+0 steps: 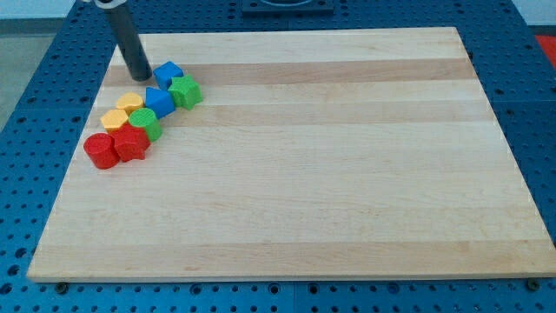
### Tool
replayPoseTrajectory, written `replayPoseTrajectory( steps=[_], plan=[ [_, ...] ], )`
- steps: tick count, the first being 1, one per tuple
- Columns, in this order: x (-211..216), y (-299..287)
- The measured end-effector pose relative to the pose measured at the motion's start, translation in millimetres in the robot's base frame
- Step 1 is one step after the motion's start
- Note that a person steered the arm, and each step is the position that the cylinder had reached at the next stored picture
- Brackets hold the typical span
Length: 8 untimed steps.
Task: Move the blue cube to the right of the blue triangle
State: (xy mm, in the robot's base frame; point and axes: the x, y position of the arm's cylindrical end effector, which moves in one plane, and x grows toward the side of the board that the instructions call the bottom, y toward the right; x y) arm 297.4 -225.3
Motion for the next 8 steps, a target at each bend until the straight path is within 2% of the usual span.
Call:
replayPoseTrajectory(
  steps=[3,5,6,7,8],
  plan=[
    [3,68],
    [67,70],
    [53,70],
    [15,81],
    [11,135]
  ],
)
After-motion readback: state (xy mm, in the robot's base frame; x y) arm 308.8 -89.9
